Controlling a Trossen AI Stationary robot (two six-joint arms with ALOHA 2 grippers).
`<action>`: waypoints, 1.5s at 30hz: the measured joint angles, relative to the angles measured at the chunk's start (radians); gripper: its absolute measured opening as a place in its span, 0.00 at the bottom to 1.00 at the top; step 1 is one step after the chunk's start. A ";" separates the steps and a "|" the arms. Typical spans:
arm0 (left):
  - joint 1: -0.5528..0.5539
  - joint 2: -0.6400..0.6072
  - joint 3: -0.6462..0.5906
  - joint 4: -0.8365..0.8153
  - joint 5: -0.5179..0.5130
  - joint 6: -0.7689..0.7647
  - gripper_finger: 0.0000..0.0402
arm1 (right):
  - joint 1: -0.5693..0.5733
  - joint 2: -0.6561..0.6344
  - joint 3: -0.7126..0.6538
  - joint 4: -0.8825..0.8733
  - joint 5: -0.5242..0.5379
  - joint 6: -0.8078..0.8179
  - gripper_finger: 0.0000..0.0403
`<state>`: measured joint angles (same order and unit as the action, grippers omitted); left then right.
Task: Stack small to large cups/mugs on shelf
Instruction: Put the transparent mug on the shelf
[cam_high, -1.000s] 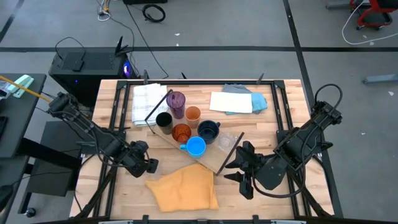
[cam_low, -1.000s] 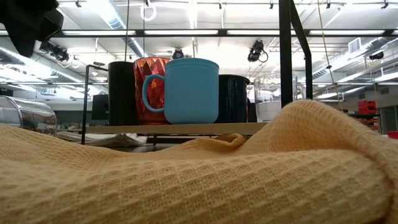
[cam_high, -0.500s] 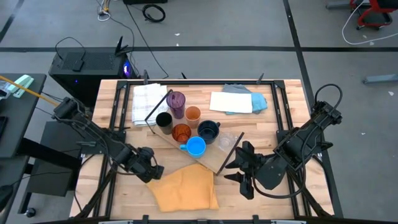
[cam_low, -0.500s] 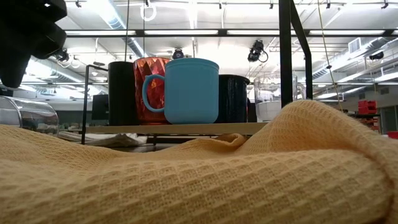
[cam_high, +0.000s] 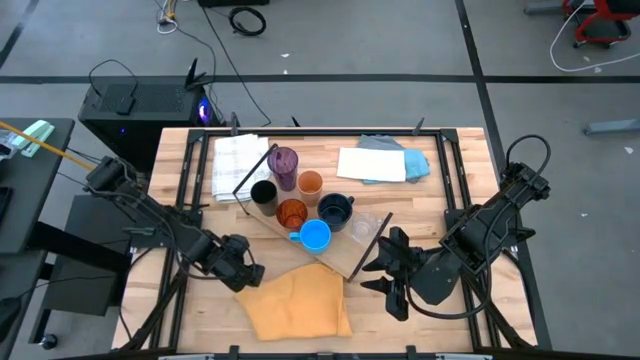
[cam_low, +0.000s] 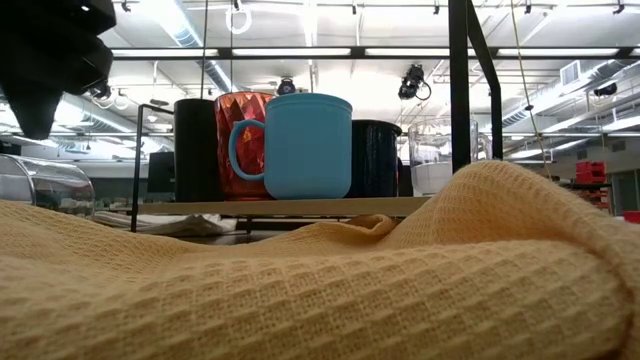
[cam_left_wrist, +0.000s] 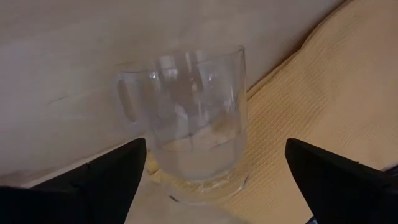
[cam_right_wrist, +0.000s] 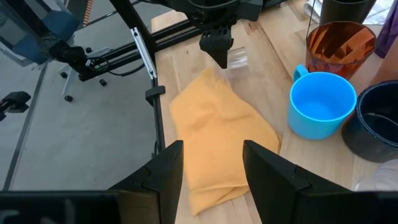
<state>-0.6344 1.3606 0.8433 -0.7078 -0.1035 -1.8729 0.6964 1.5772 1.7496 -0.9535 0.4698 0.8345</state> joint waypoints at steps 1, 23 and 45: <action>0.005 0.000 0.000 0.000 0.000 0.000 0.99 | 0.000 0.000 0.000 0.000 0.000 0.000 0.43; 0.036 0.106 -0.001 0.023 0.030 0.027 1.00 | 0.000 0.000 0.000 0.001 0.000 0.003 0.43; 0.036 0.113 -0.001 0.031 0.030 0.060 0.92 | 0.000 0.000 0.000 0.001 0.000 0.001 0.43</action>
<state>-0.5983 1.4734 0.8421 -0.6773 -0.0734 -1.8126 0.6968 1.5772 1.7496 -0.9524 0.4698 0.8356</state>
